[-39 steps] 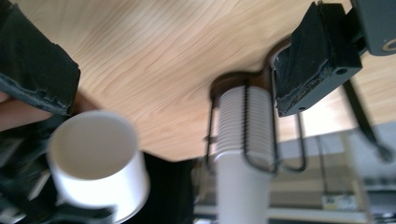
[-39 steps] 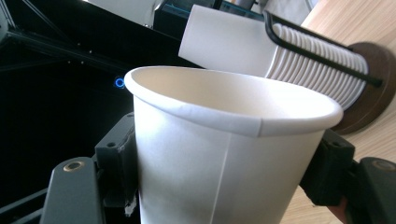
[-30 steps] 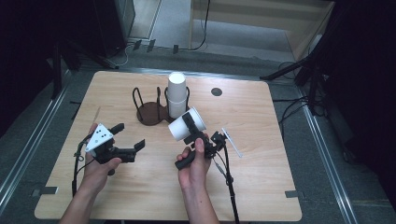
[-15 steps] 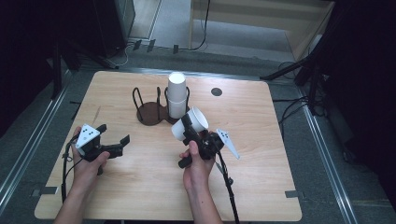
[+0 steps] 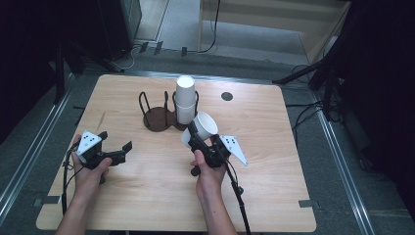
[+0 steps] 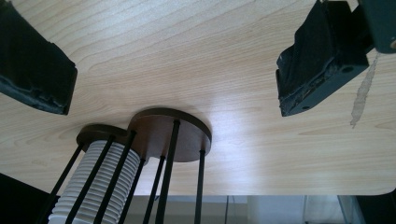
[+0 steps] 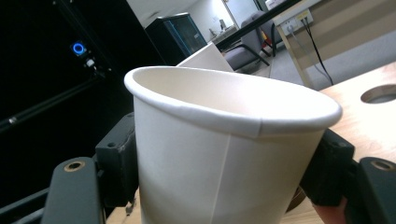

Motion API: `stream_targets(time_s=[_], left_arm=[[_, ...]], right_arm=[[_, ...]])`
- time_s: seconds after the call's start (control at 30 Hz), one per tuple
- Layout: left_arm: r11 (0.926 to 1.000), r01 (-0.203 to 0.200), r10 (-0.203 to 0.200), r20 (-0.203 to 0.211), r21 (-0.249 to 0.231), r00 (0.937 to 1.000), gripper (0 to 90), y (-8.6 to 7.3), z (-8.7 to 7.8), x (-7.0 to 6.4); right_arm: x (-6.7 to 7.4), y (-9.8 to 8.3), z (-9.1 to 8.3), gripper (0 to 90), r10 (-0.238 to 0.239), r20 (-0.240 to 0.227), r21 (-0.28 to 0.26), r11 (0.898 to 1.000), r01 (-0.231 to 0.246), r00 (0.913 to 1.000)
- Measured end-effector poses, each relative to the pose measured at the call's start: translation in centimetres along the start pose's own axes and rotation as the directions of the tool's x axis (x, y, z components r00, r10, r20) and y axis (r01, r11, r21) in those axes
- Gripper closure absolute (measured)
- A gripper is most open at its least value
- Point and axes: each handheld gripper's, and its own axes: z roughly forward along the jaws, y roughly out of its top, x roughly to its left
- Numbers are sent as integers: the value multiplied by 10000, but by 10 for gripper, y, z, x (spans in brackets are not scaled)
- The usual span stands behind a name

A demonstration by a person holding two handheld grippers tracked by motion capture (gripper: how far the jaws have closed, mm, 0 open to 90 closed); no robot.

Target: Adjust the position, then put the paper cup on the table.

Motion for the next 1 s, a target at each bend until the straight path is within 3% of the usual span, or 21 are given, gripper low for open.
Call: stream_targets(time_s=[0.13, 0.3, 0.43, 0.53, 0.67, 0.83, 0.9, 1.0], left_arm=[[10000, -12, 12, -4, 75, 10000, 0, -2, 0, 1], [9998, 112, -111, -53, 136, 9999, 0, -6, 2, 3], [9996, 234, -233, -58, 179, 9997, 0, -9, 3, 5], [9996, 112, -110, -67, 256, 9999, 0, -11, 4, 5], [9998, 61, -58, -165, 185, 9998, 0, -16, 8, 1], [9998, -109, 114, -274, 178, 9996, 0, -18, 10, -1], [9998, -69, 74, -308, 168, 9995, 0, -18, 11, -1], [9999, -60, 63, -331, 91, 9994, 0, -19, 11, -1]], right_arm=[[1, 0, 0, 272, -486, 6, -111, 9988, 486, 9988], [2, -1, 0, 272, -1379, 97, -135, 9903, 1381, 9904], [4, -1, 0, 272, -2074, 163, -195, 9780, 2077, 9781], [5, -1, 0, 272, -2500, 187, -229, 9679, 2504, 9681], [5, -1, 0, 272, -3118, 377, -319, 9492, 3130, 9494], [3, 1, 1, 269, -3484, 524, -330, 9361, 3503, 9359], [2, 2, 1, 269, -3746, 605, -323, 9257, 3769, 9252], [0, 3, 2, 269, -3962, 646, -291, 9167, 3986, 9159]])
